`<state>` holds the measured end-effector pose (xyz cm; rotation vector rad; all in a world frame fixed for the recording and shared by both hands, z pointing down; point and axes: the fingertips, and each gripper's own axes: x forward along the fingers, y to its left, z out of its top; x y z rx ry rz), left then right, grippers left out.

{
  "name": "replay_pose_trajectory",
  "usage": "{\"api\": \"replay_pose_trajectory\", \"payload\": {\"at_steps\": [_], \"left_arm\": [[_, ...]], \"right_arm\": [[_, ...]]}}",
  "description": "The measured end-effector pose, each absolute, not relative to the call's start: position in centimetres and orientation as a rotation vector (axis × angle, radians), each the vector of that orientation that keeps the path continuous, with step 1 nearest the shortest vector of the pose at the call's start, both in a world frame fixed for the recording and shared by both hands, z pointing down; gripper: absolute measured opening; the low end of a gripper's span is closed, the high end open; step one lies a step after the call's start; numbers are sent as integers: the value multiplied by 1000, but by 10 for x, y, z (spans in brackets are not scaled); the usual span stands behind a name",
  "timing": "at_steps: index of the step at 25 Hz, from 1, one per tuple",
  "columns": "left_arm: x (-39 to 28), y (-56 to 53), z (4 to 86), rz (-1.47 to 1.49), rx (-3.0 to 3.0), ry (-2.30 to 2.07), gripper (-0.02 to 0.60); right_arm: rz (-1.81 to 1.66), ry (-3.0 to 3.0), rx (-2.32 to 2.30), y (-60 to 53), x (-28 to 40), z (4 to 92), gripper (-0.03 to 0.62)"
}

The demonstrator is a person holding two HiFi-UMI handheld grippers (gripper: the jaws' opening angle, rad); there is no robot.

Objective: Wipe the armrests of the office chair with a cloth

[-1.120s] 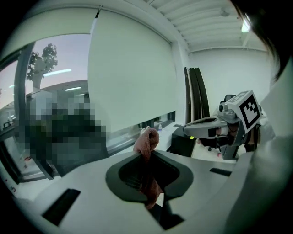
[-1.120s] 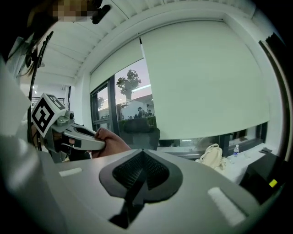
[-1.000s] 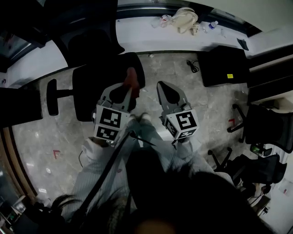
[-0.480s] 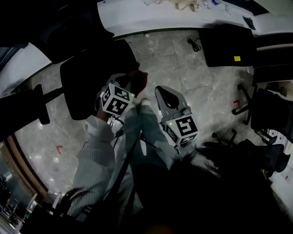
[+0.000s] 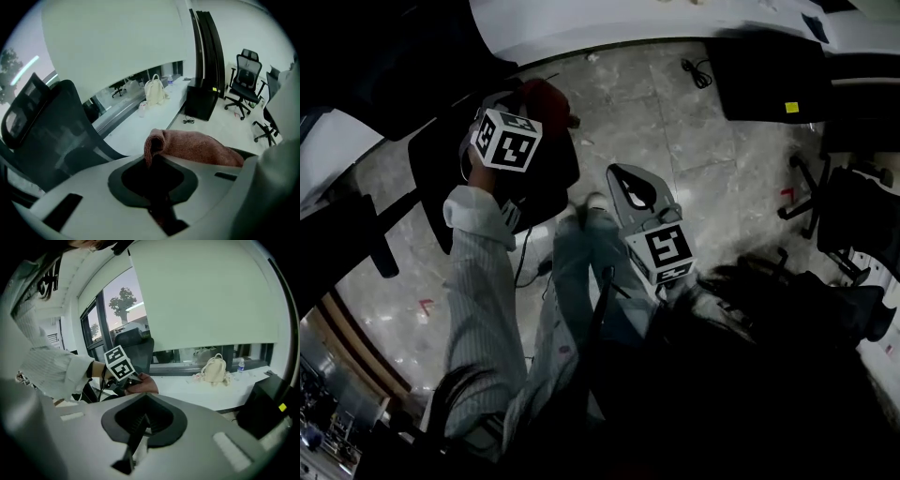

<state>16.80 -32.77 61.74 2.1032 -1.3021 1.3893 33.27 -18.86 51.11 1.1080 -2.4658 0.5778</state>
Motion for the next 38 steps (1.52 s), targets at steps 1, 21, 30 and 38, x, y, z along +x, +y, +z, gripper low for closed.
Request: {"api": "replay_pose_trajectory", "payload": {"at_steps": [1, 21, 30, 38], "left_arm": [[165, -335, 619, 1404, 2096, -1305, 29], [218, -183, 595, 1315, 2135, -1032, 29], [158, -320, 619, 1182, 2020, -1312, 29], [154, -330, 616, 1168, 1997, -1421, 29]], "right_arm": [[571, -2470, 1107, -196, 329, 513, 2], [593, -2562, 1124, -225, 293, 493, 2], [659, -2489, 1147, -203, 321, 513, 2], [661, -2462, 1193, -204, 340, 511, 1]]}}
